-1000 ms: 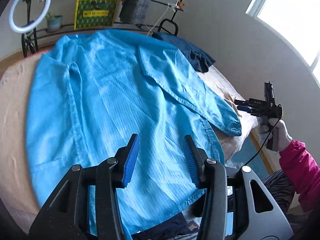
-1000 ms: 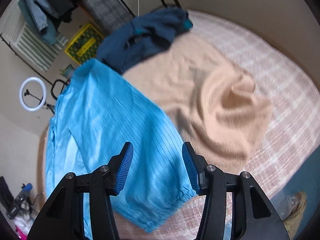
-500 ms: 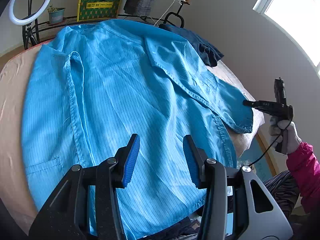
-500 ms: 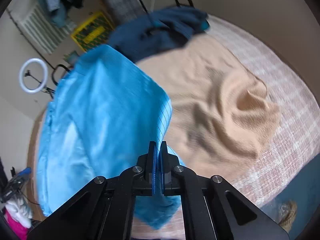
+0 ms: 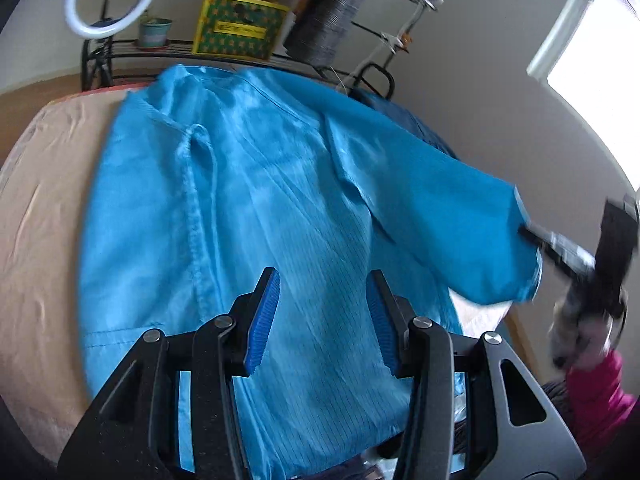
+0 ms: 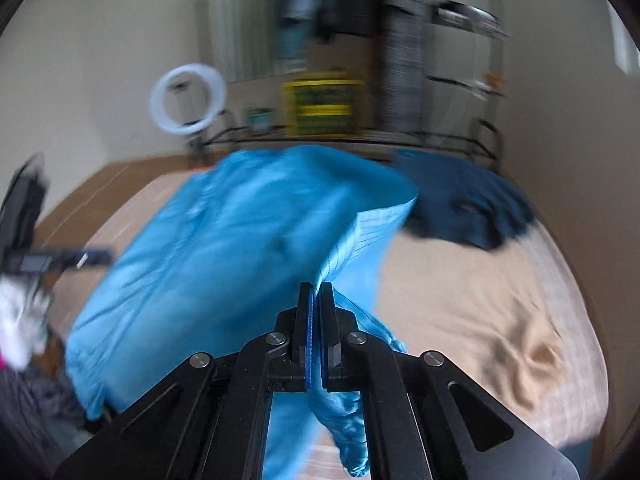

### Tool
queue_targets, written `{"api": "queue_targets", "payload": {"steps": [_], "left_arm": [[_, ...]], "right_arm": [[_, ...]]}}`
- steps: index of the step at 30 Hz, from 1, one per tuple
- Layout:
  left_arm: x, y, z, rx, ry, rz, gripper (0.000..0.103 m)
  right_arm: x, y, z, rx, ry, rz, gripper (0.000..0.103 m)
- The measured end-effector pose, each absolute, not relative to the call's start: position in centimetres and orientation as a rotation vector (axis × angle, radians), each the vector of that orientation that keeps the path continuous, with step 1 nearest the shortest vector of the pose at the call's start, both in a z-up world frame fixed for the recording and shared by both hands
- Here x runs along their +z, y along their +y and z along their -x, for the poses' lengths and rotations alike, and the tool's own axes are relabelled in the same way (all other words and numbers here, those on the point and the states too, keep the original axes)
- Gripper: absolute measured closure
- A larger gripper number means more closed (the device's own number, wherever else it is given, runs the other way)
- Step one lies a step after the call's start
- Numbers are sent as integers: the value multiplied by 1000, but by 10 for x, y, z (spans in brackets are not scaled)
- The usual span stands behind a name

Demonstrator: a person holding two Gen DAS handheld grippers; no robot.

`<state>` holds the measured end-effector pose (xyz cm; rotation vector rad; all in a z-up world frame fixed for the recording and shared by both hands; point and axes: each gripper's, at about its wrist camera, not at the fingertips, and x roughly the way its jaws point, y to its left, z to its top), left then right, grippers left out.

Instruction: Fold large clothes

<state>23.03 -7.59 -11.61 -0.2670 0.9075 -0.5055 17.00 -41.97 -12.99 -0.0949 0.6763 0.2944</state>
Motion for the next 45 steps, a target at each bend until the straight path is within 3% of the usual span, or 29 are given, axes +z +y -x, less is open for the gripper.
{"api": "queue_targets", "payload": {"steps": [8, 15, 19, 21, 23, 30, 31, 33, 41, 45], "left_arm": [[-111, -21, -238, -393, 873, 425, 57], [-129, -10, -236, -372, 927, 454, 57], [-150, -34, -241, -437, 1016, 454, 57], [-160, -53, -242, -486, 1064, 434, 53], [-171, -72, -244, -519, 1109, 435, 45], [-219, -133, -262, -566, 1259, 479, 44], [-222, -136, -263, -574, 1262, 504, 46], [-224, -145, -266, -589, 1257, 487, 103], [-200, -103, -218, -487, 1161, 454, 103], [-203, -89, -181, -490, 1168, 481, 103]], "right_arm": [[-192, -269, -139, 682, 770, 449, 102], [-228, -239, -103, 899, 847, 568, 102], [-216, -271, -114, 857, 891, 419, 99], [-208, -296, -128, 796, 901, 297, 85], [-201, -326, -140, 737, 903, 183, 78], [-194, -404, -171, 593, 911, -102, 77], [-193, -411, -175, 575, 910, -129, 77], [-192, -425, -185, 547, 910, -180, 77], [-195, -461, -236, 499, 944, -343, 77], [-204, -467, -283, 450, 970, -366, 68]]}}
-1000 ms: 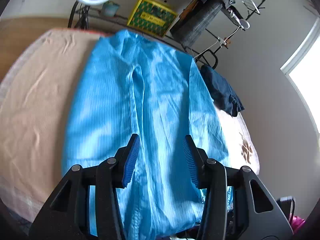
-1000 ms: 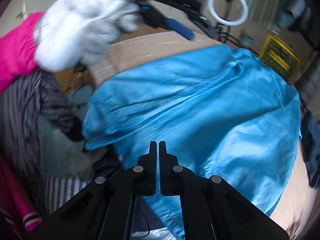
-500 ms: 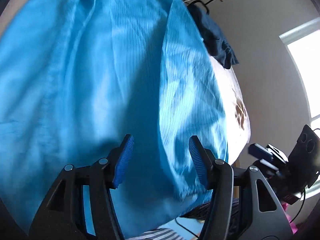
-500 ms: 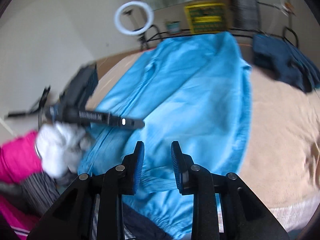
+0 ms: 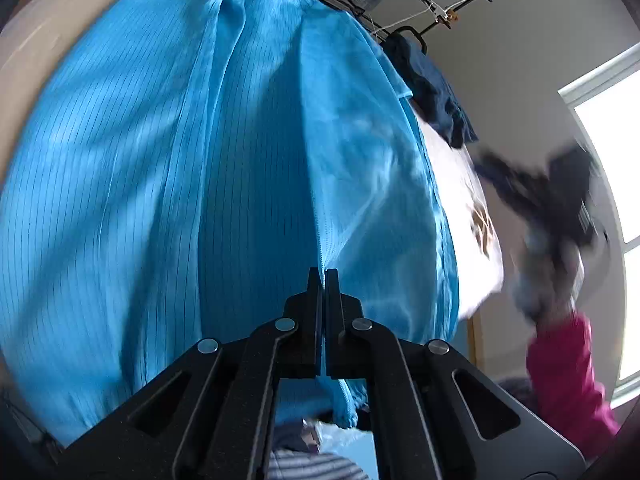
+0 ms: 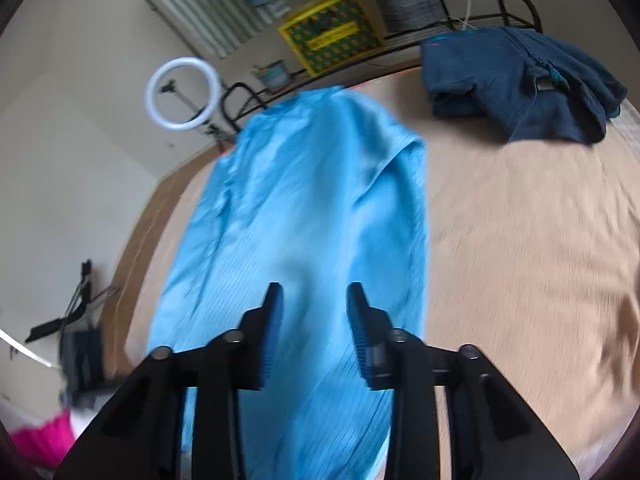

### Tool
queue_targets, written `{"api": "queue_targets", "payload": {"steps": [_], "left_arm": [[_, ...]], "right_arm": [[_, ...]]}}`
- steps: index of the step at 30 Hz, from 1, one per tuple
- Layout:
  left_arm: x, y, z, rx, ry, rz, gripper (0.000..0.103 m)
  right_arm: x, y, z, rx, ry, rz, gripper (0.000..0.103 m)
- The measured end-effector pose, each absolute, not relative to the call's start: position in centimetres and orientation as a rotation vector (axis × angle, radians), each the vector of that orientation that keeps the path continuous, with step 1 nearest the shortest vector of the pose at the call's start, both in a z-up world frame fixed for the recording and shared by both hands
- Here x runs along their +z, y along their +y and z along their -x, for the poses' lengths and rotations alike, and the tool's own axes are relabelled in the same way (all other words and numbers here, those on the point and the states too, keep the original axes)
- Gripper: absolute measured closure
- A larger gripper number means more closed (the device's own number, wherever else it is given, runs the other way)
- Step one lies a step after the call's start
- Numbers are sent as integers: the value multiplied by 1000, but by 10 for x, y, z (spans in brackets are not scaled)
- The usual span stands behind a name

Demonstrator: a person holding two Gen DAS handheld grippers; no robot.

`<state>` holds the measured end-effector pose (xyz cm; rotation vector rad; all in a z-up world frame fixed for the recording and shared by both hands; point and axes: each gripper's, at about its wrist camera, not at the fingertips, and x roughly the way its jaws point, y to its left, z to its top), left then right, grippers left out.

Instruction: Fold large clothes

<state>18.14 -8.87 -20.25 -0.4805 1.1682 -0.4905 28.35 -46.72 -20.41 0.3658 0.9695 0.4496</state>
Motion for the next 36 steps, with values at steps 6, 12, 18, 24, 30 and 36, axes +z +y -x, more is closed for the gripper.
{"api": "queue_targets", "payload": {"steps": [6, 12, 18, 24, 30, 36], "left_arm": [[-212, -99, -176, -483, 1169, 472, 103], [-217, -89, -183, -493, 1197, 500, 103], [-218, -80, -186, -512, 1229, 566, 103], [-210, -70, -179, -492, 1223, 594, 103], [-225, -77, -177, -459, 1255, 536, 103], [-228, -85, -179, -468, 1298, 520, 78]], "right_arm": [[-234, -468, -365, 389, 1036, -415, 68], [-266, -472, -424, 336, 1078, -485, 68], [-266, -471, -446, 373, 1084, -496, 102], [-241, -517, -478, 329, 998, -601, 102], [-268, -533, -479, 321, 1042, -675, 93], [-234, -535, -442, 407, 1021, -624, 84]]}}
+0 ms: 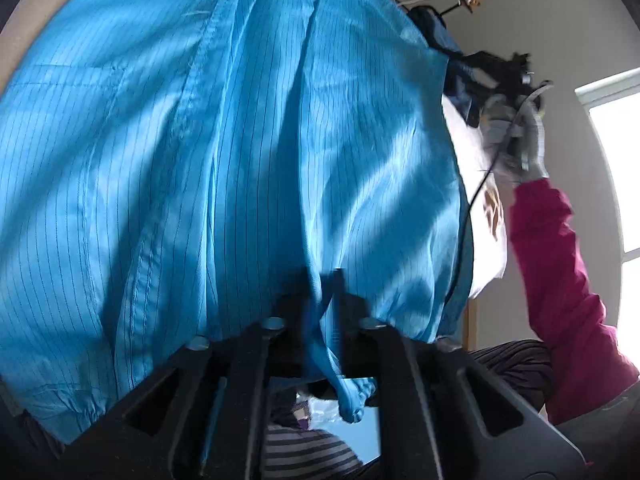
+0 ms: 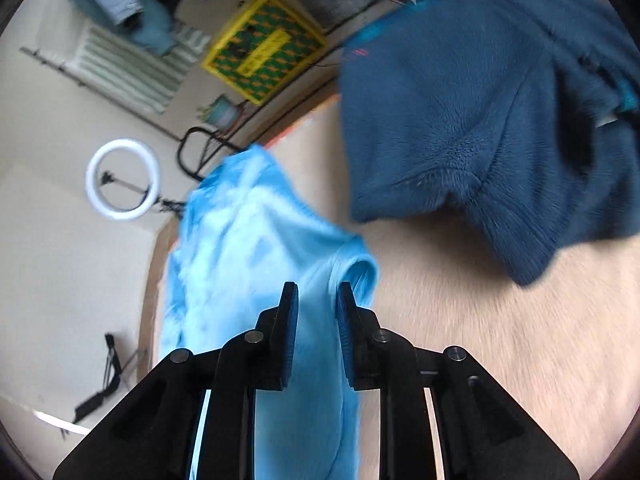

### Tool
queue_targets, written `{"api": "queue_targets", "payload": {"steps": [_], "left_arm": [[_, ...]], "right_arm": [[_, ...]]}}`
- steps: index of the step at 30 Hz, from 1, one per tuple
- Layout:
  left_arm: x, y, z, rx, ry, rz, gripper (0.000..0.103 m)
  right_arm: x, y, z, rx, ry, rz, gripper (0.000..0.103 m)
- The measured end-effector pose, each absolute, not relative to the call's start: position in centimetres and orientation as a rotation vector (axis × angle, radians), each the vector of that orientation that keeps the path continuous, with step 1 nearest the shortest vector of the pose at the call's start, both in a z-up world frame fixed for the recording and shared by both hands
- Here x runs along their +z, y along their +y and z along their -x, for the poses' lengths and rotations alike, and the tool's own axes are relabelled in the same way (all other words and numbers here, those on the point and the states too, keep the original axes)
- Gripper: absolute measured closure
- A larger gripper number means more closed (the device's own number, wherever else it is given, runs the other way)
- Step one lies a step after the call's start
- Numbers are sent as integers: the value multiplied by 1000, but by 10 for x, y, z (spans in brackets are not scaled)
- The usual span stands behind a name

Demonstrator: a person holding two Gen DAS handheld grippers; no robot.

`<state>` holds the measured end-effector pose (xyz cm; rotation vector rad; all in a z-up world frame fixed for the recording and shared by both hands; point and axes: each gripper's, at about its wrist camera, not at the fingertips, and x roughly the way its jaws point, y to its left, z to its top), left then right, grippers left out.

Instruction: Fold large clothes

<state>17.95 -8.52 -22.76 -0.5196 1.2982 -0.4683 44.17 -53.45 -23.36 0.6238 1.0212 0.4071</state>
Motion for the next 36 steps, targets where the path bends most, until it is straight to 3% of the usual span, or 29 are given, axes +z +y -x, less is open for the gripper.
{"api": "queue_targets", "payload": {"steps": [2, 9, 13, 17, 23, 28, 34, 36], "left_arm": [[-225, -87, -177, -485, 1285, 519, 73], [-217, -103, -169, -519, 1274, 436, 73], [-221, -105, -160, -539, 1284, 437, 73], [-225, -104, -150, -566, 1295, 452, 73], [-228, -107, -143, -581, 1295, 470, 73], [-225, -99, -140, -560, 1288, 469, 73], [-226, -86, -147, -537, 1262, 531, 73], [-231, -90, -148, -546, 1282, 517, 98]], "right_arm": [[-212, -538, -417, 456, 1001, -625, 84], [-124, -545, -302, 574, 896, -553, 84], [-108, -534, -227, 606, 904, -522, 79], [-140, -501, -179, 643, 990, -508, 58], [-228, -451, -168, 623, 1197, -491, 58], [-262, -426, -181, 628, 1278, -471, 58], [-268, -421, -182, 653, 1273, -503, 73], [-268, -423, -181, 668, 1265, -543, 75]]}}
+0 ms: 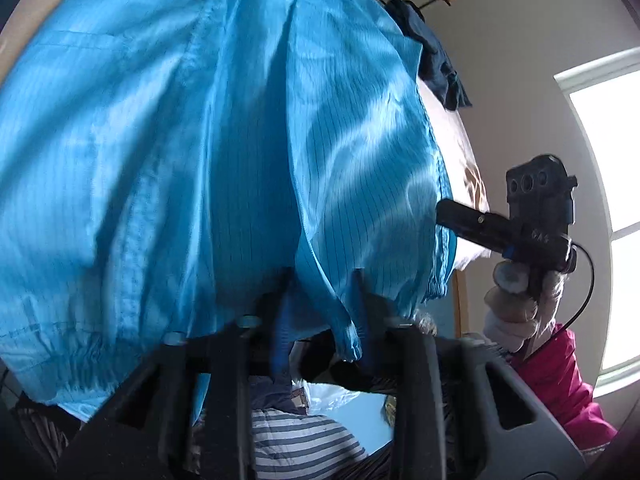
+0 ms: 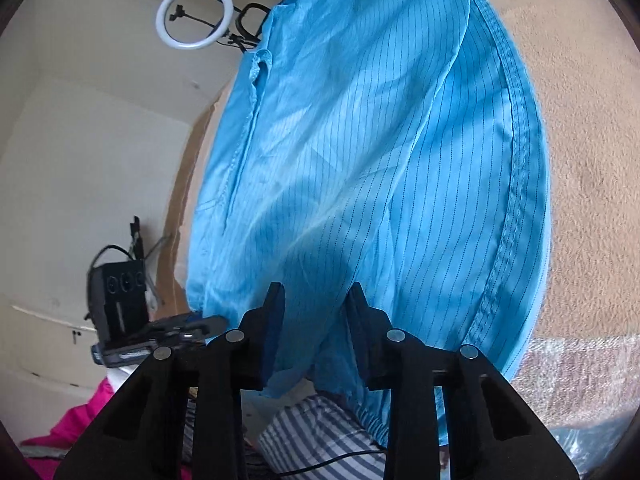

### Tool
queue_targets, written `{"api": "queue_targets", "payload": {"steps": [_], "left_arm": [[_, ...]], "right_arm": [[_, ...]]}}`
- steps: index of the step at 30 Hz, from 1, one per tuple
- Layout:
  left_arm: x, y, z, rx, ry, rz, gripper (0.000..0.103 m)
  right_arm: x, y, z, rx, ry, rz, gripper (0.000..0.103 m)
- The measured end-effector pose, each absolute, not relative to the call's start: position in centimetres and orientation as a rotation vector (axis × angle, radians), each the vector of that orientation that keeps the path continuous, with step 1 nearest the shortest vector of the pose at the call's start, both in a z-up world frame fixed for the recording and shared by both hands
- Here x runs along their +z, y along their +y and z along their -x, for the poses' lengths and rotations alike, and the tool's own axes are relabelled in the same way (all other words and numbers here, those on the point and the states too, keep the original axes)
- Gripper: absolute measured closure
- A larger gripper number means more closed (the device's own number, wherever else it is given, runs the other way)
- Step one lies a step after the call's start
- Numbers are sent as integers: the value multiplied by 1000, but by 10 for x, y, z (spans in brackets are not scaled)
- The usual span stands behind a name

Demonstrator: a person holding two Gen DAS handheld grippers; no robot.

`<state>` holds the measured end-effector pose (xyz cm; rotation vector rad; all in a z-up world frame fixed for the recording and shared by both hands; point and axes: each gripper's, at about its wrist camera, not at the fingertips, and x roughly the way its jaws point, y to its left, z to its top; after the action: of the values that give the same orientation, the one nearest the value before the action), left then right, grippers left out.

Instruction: Fold large clothes

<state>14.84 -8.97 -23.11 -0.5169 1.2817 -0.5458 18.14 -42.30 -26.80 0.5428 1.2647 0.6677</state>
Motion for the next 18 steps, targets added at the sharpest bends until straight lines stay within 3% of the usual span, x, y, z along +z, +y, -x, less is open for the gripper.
{"api": "queue_targets", "payload": {"steps": [4, 5, 7, 18], "left_arm": [[-238, -101, -148, -573, 1302, 525, 98], [-237, -105, -148, -583, 1299, 513, 99], [-231, -113, -146, -599, 1285, 485, 100], [-222, -145, -133, -694, 1291, 520, 102]], "right_arm": [[-261, -427, -181, 674, 1208, -567, 88], [-259, -423, -183, 678, 1202, -565, 97], [-260, -419, -184, 647, 1211, -519, 100], [-225, -446, -176, 536, 1182, -400, 103]]}}
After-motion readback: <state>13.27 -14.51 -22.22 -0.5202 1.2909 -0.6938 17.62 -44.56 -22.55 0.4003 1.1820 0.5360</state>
